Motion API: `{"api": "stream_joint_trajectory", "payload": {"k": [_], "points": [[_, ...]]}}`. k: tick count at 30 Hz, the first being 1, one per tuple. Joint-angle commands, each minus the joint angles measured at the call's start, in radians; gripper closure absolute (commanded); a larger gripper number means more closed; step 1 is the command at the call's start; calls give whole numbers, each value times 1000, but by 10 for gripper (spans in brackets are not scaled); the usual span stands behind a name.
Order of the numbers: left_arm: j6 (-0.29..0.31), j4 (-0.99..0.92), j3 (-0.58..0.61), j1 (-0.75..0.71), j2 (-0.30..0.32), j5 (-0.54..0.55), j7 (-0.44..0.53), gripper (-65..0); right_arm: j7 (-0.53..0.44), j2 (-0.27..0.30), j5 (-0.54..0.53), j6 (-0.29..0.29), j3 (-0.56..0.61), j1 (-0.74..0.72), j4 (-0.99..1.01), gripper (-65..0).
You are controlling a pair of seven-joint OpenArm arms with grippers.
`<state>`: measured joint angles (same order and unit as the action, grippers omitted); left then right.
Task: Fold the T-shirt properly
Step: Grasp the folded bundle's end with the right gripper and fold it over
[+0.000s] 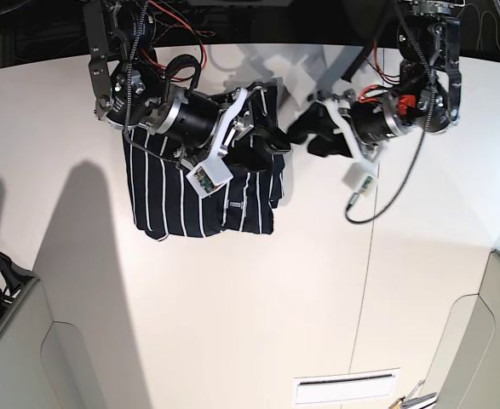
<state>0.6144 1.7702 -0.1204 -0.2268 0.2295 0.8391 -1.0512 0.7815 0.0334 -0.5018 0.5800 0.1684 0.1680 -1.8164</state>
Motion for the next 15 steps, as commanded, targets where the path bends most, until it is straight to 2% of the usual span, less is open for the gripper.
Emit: {"api": "stream_joint_trajectory", "payload": {"k": [1, 6, 10, 11, 15], "points": [[24, 19, -27, 7, 4, 25, 7, -357, -30, -3, -37, 7, 2, -13, -19, -289], [67, 20, -138, -10, 4, 123, -38, -357, -53, -3, -55, 8, -9, -13, -73, -289], [84, 23, -169, -42, 3, 220, -46, -350, -86, -3, -40, 4, -65, -56, -95, -272], [84, 26, -168, -53, 3, 229, -46, -330, -86, -3, -23, -5, -84, -70, -95, -235], [84, 52, -166, -106, 3, 257, -46, -190, -86, -2, 51, -24, -171, -123, -94, 0]]}}
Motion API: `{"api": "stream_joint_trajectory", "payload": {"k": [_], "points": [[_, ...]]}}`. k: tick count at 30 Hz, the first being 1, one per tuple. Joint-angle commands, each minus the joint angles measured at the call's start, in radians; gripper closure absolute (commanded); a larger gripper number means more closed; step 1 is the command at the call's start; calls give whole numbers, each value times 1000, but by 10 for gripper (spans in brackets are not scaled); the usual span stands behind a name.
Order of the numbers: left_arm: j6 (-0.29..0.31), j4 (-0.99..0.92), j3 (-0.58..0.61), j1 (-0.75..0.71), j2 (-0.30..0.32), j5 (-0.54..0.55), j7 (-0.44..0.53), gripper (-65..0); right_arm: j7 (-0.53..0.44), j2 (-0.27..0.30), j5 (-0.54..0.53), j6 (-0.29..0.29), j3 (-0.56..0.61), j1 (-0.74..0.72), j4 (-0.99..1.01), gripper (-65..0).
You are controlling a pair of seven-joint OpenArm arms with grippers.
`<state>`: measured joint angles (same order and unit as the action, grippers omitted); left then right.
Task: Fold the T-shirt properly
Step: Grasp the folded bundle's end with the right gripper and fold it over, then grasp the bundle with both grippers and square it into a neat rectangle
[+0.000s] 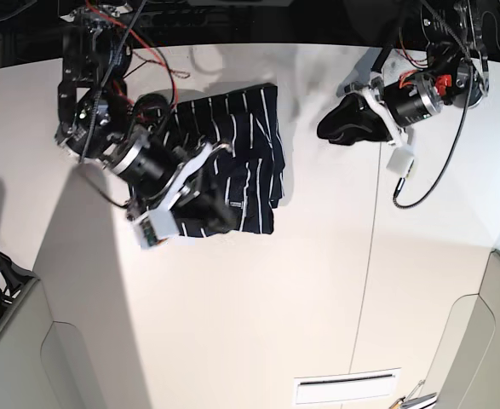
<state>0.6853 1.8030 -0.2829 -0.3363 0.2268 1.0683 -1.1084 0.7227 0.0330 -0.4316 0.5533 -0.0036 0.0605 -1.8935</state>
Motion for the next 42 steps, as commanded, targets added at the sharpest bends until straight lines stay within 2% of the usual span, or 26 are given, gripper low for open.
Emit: {"api": "stream_joint_trajectory", "payload": {"k": [1, 5, 8, 12, 16, 19, 22, 24, 30, 42], "points": [[13, 29, -3, -5, 5, 38, 11, -160, -27, 2, -7, 1, -21, -27, -16, 0], [13, 102, -3, -19, 0, 58, 11, -76, -27, 14, 17, 0, -111, -68, 2, 0], [13, 192, 7, -18, -7, 58, 15, -38, -30, 42, 16, 0, -169, -92, 36, 0], [13, 285, 45, -18, -11, 57, 16, -38, -38, 83, 12, 0, -228, -116, 80, 0], [13, 292, 117, -18, -11, 44, 32, -39, -45, 109, 13, 0, -242, -147, 148, 0], [13, 292, 203, -18, -12, -18, 79, -39, -66, 117, 5, 1, -241, -175, 227, 0], [13, 291, 286, -18, -45, -153, 146, -38, -82, 119, -26, 2, -238, -203, 322, 0], [13, 282, 334, -18, -81, -256, 178, -38, -84, 119, -55, 28, -233, -220, 383, 0], [13, 189, 403, -12, -130, -439, 291, -38, -91, 116, -69, 31, -161, -269, 499, 0], [-1, 50, 402, -13, -129, -491, 337, -39, -98, 116, 29, 30, 34, -287, 540, 0]]}}
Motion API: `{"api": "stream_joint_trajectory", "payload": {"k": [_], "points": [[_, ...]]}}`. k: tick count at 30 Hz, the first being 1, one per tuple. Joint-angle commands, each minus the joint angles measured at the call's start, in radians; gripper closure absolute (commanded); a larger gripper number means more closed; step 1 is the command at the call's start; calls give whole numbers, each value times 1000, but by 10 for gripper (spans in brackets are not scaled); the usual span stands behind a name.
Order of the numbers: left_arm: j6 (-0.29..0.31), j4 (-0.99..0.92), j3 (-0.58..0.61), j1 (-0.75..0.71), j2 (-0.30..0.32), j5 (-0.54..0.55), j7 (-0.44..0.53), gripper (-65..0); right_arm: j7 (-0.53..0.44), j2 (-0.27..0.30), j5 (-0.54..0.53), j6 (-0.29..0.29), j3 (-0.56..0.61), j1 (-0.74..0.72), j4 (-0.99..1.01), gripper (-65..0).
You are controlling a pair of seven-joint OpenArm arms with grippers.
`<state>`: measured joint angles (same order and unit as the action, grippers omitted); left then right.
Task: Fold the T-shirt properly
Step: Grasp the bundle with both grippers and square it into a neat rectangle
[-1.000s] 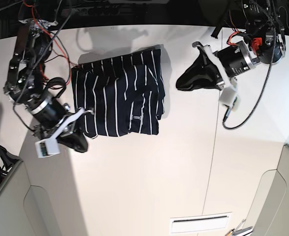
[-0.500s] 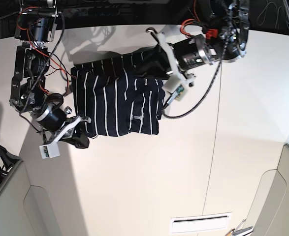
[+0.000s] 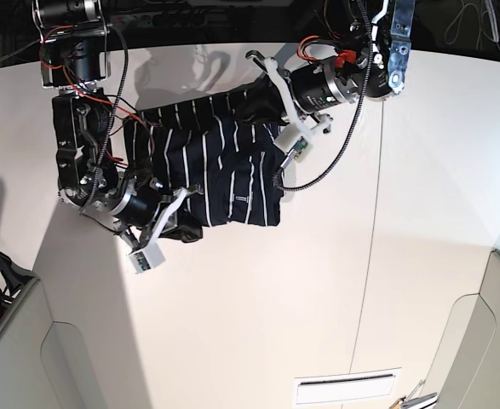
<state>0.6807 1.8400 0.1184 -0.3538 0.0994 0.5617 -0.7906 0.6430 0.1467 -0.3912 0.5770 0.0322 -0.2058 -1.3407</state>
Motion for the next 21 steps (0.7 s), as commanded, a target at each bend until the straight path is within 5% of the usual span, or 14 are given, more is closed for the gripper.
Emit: {"api": "stream_joint_trajectory", "payload": {"k": [1, 21], "points": [[4, 3, 0, 5, -2, 2, 26, -39, -18, 2, -12, 6, 6, -20, -10, 0], [3, -101, 0, 30, 1, -96, 32, -15, -15, 6, 25, 6, 11, 53, 8, 0]]}}
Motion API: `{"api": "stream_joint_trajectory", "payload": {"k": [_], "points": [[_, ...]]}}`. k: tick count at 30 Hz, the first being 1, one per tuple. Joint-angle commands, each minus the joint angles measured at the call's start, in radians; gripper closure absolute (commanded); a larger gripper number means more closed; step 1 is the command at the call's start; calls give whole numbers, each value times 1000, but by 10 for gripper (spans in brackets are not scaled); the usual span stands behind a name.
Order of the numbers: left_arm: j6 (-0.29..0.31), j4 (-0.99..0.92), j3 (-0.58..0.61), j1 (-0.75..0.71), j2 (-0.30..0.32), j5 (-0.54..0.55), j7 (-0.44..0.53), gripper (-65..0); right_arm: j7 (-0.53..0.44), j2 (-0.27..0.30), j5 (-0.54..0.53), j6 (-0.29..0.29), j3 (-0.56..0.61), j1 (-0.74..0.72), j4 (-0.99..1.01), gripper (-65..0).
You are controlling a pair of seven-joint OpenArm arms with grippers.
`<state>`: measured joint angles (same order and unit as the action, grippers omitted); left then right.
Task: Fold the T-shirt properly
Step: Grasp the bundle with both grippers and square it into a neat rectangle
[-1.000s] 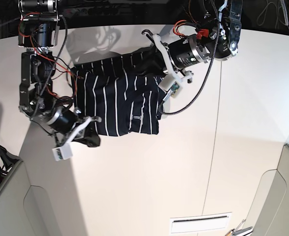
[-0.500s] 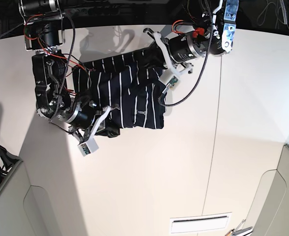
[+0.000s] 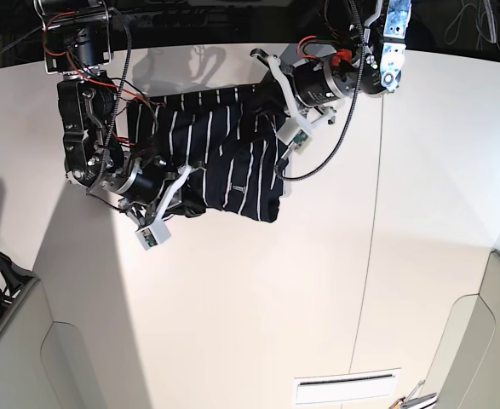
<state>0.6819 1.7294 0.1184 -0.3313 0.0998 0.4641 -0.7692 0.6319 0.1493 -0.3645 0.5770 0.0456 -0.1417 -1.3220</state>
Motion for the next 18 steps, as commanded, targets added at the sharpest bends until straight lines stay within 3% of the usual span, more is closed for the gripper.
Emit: {"api": "stream_joint_trajectory", "payload": {"k": [1, 6, 13, 18], "points": [[-1, 3, 0, 19, 0, -3, 10, -6, -4, 3, -2, 6, -2, -13, -11, 0], [-66, -25, 0, 73, 0, -72, 10, 0, -3, 6, -2, 5, -2, -13, -11, 0], [-66, -114, 0, 145, 0, -103, 10, 0, -3, 6, 0, 3, -10, -13, -11, 0], [-66, -213, 0, 224, 1, -107, 11, 0, -3, 6, -1, 3, -76, -13, -11, 0]]}}
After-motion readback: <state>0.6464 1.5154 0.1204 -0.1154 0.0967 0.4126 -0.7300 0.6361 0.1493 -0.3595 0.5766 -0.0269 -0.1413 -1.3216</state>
